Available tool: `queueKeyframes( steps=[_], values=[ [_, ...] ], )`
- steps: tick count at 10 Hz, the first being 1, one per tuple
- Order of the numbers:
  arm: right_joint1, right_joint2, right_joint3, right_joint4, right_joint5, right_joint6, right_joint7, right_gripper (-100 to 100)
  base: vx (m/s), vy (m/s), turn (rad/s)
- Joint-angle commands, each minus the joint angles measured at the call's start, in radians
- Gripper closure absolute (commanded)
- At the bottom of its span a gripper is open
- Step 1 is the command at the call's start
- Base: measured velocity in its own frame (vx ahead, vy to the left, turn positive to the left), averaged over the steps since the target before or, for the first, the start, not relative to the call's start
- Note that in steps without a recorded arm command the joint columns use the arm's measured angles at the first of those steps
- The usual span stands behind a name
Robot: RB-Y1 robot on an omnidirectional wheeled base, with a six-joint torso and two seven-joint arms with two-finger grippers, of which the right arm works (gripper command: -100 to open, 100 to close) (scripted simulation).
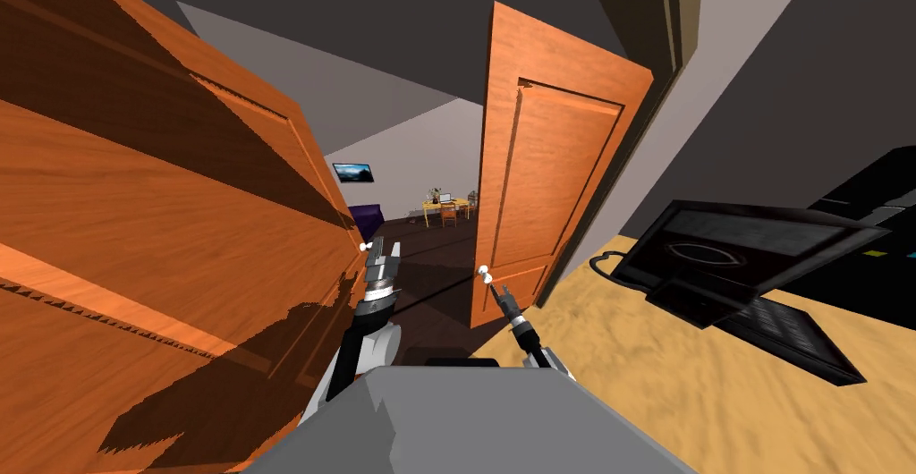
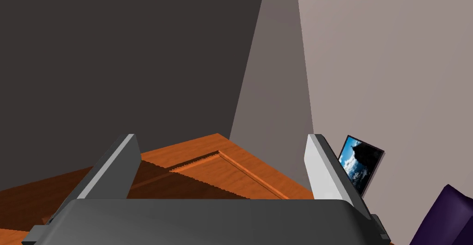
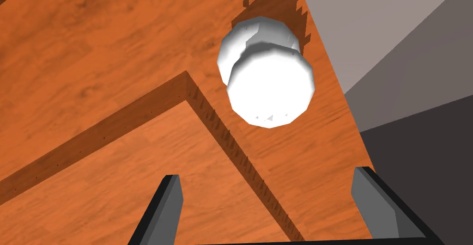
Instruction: Push the door open
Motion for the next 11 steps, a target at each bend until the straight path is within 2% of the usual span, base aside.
queueKeyframes(
  steps=[1,2,4,5,9,11],
  values=[
    [0.005,-0.004,0.006,-0.001,0.037,-0.006,0.05,-100,-0.023,0.034,-0.21],
    [0.005,-0.004,0.006,-0.001,0.037,-0.006,0.065,-100,-0.023,0.03,-0.071],
    [0.012,-0.01,0.013,-0.008,0.084,-0.01,0.129,-100,-0.024,0.028,-0.166],
    [0.012,-0.01,0.013,-0.008,0.084,-0.01,0.144,-100,-0.021,0.028,-0.076],
    [0.025,-0.018,0.026,-0.018,0.159,-0.016,0.27,-100,-0.025,0.029,-0.166],
    [0.029,-0.021,0.03,-0.022,0.182,-0.018,0.309,-100,-0.024,0.025,-0.131]
  ],
)
